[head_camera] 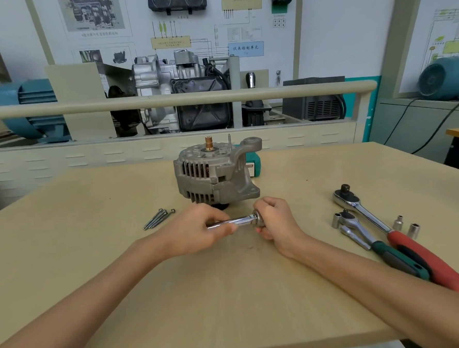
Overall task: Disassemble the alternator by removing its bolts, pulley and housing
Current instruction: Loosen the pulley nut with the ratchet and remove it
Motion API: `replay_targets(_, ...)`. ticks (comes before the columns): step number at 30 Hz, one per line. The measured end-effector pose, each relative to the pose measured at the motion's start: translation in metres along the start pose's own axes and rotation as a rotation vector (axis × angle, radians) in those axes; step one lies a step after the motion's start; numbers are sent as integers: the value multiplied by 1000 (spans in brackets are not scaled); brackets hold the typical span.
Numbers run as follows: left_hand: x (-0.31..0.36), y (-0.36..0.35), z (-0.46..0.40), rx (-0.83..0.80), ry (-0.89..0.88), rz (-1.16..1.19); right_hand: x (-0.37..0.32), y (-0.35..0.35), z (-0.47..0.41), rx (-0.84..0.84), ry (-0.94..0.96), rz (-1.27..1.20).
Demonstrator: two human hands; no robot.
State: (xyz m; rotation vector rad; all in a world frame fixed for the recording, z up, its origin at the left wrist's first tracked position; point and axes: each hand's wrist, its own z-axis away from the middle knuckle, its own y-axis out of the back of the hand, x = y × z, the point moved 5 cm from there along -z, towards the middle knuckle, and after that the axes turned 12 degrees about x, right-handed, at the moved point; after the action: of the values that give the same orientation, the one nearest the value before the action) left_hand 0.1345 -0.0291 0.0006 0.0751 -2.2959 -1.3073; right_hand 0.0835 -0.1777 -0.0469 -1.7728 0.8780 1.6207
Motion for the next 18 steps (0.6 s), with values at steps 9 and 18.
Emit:
replay_targets(9, -1, 2, -11, -124, 172, 120, 0, 0, -3, -17, -80, -21)
replay_targets(18, 4, 1, -13, -68, -12, -170, 0, 1, -2, -4, -81, -22)
